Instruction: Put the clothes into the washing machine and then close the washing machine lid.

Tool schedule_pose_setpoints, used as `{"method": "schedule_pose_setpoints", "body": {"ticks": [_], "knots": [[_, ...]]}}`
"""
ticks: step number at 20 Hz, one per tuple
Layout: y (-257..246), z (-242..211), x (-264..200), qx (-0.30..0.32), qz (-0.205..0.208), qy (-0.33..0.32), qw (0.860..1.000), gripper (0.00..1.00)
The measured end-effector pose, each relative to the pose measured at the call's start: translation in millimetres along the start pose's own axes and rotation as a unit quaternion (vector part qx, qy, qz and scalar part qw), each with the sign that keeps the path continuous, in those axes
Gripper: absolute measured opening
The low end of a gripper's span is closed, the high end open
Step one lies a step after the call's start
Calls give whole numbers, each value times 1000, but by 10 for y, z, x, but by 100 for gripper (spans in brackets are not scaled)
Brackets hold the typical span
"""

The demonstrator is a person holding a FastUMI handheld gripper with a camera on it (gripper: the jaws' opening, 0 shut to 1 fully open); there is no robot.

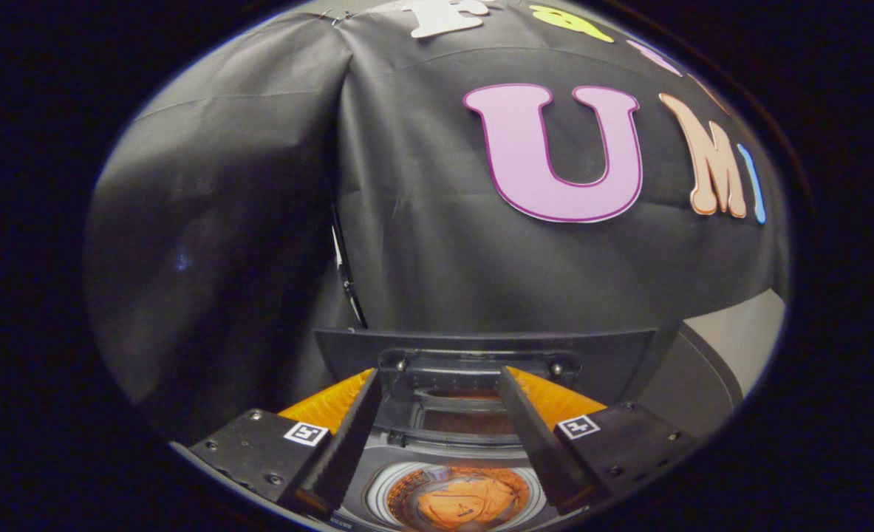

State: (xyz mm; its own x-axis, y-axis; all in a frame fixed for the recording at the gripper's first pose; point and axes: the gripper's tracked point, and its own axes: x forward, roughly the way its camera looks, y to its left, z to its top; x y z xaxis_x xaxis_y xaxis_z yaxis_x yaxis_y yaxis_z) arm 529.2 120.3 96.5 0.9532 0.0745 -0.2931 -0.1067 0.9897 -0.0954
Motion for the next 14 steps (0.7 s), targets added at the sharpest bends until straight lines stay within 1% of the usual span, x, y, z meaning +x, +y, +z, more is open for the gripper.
{"method": "schedule_pose_setpoints", "body": {"ticks": [3,8,9,11,14], "knots": [[-62,151,190,9,-12,-12,1000,97],[-164,185,429,0,-42,7,999,97],[-175,189,471,-5,-46,7,999,96],[-165,175,505,-30,-54,13,998,95],[-153,138,483,-104,-75,30,991,95]]}}
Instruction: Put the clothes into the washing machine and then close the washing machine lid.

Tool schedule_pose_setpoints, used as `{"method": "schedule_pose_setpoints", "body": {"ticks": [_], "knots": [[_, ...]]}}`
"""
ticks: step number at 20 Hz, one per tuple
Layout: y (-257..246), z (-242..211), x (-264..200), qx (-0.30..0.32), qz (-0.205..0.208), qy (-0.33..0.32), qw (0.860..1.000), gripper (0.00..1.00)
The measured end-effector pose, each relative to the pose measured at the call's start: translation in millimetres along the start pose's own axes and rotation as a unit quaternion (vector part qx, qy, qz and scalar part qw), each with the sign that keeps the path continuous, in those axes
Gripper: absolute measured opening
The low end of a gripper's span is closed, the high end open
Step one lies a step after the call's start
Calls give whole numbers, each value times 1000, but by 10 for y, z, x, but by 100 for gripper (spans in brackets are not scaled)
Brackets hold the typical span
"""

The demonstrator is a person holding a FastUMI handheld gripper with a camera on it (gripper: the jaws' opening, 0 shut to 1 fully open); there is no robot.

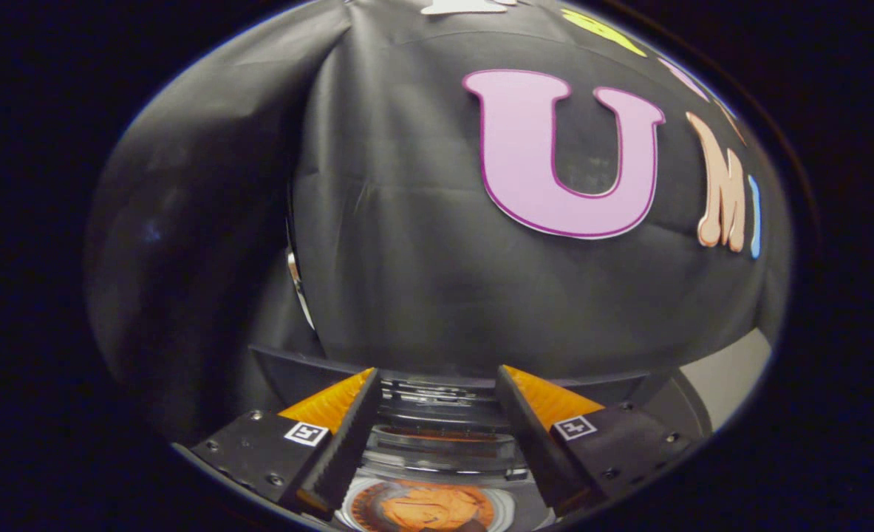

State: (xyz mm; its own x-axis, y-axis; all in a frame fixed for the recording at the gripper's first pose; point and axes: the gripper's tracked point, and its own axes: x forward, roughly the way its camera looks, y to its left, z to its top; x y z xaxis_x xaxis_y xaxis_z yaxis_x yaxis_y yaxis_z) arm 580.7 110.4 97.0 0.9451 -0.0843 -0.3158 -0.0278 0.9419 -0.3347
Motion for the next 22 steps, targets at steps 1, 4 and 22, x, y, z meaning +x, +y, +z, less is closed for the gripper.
{"method": "schedule_pose_setpoints", "body": {"ticks": [1,4,22], "knots": [[6,-10,2,-26,-6,2,1000,96],[57,199,-31,-7,4,-31,999,98],[-17,37,236,89,28,31,995,96]]}}
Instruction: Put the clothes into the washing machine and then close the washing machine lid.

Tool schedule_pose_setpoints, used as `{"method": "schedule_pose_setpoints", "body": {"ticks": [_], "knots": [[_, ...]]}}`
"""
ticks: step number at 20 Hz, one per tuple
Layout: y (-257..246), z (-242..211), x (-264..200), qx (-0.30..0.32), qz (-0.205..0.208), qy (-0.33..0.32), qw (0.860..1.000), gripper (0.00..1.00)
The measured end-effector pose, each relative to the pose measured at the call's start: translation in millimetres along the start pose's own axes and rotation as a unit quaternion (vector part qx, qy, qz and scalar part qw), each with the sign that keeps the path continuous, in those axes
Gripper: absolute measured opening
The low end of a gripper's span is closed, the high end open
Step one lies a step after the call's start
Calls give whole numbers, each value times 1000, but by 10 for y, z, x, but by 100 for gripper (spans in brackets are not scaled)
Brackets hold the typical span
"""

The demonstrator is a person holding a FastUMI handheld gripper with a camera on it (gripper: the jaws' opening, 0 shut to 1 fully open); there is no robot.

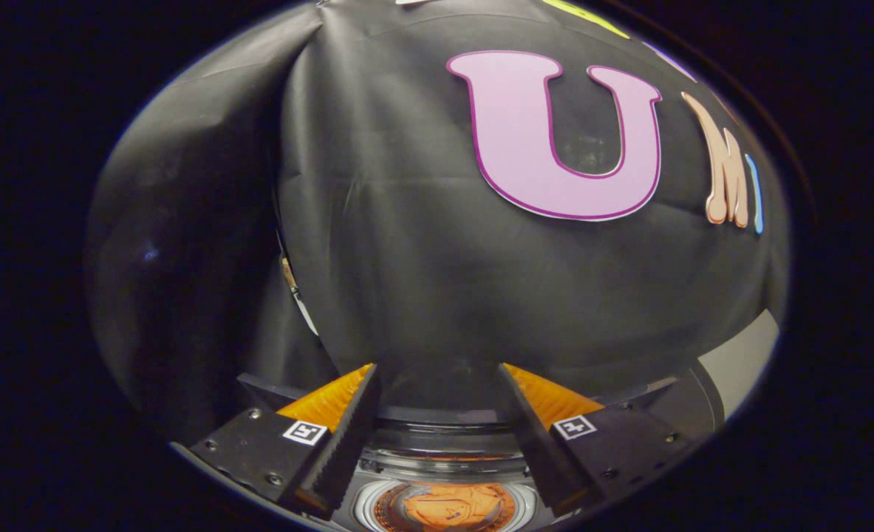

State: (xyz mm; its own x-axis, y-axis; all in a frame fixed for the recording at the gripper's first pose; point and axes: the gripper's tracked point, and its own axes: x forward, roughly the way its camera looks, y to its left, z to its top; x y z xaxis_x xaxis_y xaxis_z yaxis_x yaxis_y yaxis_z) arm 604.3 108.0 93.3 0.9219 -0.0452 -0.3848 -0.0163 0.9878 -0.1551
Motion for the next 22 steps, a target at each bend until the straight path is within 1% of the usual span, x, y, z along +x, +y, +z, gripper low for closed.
{"method": "schedule_pose_setpoints", "body": {"ticks": [2,22], "knots": [[-13,37,-10,-1,-1,-1,1000,94],[-37,-12,18,-2,4,11,1000,94]]}}
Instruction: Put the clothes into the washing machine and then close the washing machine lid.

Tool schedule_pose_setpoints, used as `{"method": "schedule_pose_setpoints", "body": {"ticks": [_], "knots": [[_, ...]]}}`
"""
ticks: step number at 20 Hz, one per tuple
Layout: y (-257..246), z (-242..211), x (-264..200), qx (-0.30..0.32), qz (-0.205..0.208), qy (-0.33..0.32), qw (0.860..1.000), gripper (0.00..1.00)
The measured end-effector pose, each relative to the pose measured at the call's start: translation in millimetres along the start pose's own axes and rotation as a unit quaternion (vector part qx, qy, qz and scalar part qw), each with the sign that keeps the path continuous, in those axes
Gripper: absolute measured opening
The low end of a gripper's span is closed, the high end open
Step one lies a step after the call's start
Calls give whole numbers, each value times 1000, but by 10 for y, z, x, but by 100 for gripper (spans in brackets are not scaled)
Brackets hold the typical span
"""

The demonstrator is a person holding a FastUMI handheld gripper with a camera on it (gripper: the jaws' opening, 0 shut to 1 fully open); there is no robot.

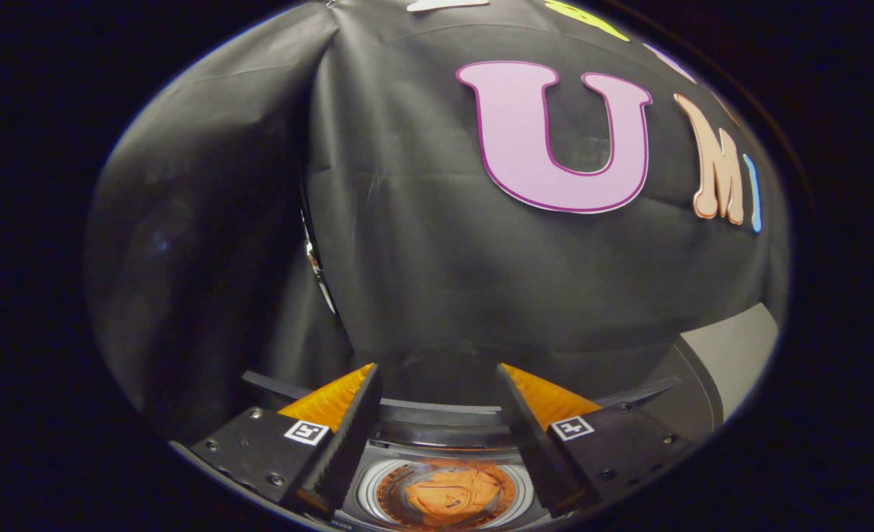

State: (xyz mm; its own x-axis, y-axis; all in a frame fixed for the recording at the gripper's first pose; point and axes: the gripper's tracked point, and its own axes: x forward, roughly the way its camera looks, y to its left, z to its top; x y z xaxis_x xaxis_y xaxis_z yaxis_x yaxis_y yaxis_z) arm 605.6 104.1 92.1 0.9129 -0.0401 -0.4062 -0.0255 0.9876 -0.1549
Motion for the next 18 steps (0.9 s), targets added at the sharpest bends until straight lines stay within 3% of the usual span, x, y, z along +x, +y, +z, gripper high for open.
{"method": "schedule_pose_setpoints", "body": {"ticks": [18], "knots": [[-1,-57,32,8,18,31,999,93]]}}
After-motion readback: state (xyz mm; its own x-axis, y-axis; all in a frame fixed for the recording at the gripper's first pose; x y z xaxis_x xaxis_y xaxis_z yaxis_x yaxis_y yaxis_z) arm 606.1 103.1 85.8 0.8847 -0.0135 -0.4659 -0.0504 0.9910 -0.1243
